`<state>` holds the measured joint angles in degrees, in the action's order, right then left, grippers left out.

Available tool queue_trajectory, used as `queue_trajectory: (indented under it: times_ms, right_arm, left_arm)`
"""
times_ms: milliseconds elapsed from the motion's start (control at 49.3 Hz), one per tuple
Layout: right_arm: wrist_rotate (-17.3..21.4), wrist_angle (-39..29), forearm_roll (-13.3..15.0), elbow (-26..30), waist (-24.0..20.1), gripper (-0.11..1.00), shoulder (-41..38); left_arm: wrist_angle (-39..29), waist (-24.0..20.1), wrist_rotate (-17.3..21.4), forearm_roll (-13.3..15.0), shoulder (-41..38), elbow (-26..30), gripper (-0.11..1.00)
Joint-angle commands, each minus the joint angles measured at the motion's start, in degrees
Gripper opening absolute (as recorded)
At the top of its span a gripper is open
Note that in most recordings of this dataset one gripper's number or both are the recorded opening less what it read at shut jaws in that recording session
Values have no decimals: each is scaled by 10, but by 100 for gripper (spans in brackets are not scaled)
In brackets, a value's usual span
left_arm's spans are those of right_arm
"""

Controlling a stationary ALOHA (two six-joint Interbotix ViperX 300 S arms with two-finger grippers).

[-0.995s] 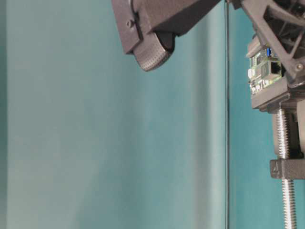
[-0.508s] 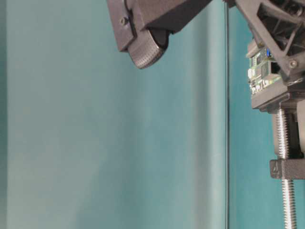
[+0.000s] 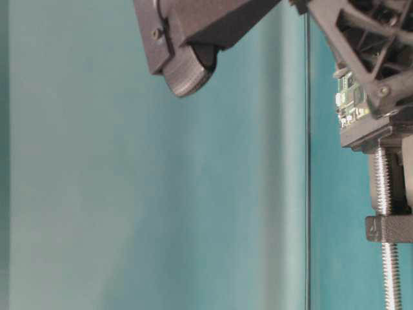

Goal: Insert the USB into the fixed PCB.
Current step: 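Align the USB plug with the right-side USB port using the right gripper, then push the USB plug into the port with the right gripper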

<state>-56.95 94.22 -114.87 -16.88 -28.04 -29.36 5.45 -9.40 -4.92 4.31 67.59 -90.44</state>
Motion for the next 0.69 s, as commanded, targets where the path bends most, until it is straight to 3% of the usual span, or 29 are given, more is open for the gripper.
queue_trajectory:
  times_ms: [0, 670]
  right_arm:
    - [-1, 4, 11, 3, 22, 21, 28]
    - [3, -6, 12, -12, 40, 21, 26]
  left_arm:
    - [5, -1, -5, -2, -7, 6, 78]
    - [5, -2, -5, -2, -7, 7, 78]
